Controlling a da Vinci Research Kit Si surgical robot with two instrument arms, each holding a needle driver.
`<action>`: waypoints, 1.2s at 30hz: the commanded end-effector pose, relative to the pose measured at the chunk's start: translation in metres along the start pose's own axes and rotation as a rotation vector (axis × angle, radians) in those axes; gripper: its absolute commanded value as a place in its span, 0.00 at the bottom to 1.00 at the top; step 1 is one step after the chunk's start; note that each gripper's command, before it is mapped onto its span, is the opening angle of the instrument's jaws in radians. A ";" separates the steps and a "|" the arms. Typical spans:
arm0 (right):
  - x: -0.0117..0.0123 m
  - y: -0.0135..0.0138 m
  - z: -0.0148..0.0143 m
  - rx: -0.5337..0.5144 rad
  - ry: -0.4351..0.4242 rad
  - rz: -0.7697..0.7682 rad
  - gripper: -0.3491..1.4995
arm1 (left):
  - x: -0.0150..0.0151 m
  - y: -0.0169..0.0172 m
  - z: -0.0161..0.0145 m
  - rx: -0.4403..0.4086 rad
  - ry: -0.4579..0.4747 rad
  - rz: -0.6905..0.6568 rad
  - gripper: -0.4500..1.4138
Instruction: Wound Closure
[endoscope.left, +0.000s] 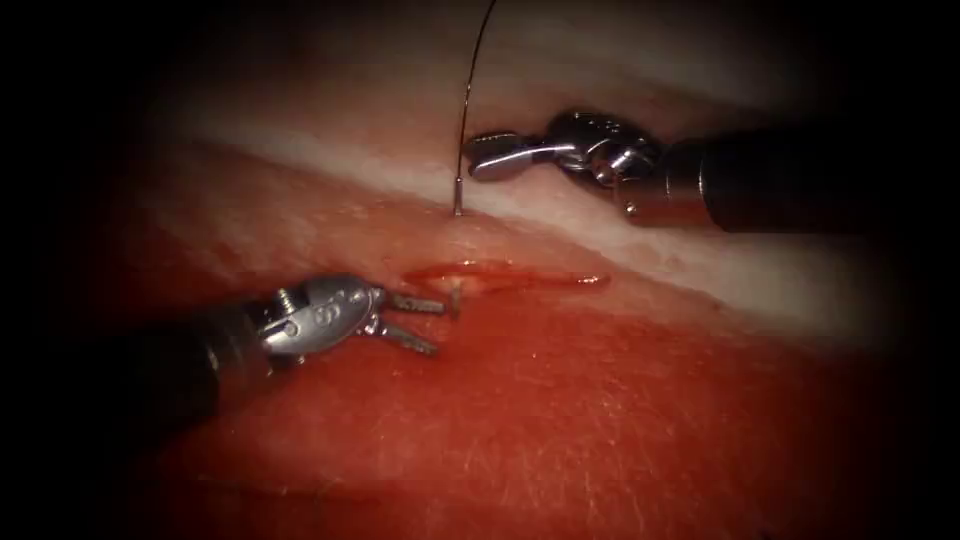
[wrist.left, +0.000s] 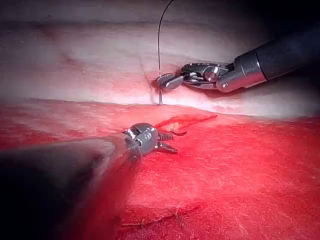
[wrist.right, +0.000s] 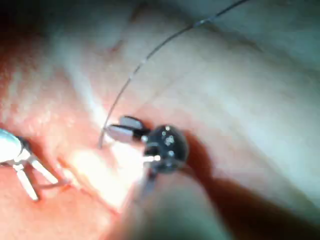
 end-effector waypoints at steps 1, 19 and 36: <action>-0.0001 0.0004 0.0009 0.001 0.001 -0.002 0.44 | -0.0001 -0.0005 0.0006 0.001 0.003 0.012 0.31; -0.0011 0.0008 0.0010 -0.011 0.000 -0.017 0.42 | 0.0007 -0.0022 0.0031 0.081 0.058 0.064 0.36; -0.0012 0.0006 0.0007 -0.022 -0.004 -0.018 0.42 | 0.0020 -0.0025 0.0015 -0.002 0.189 -0.221 0.00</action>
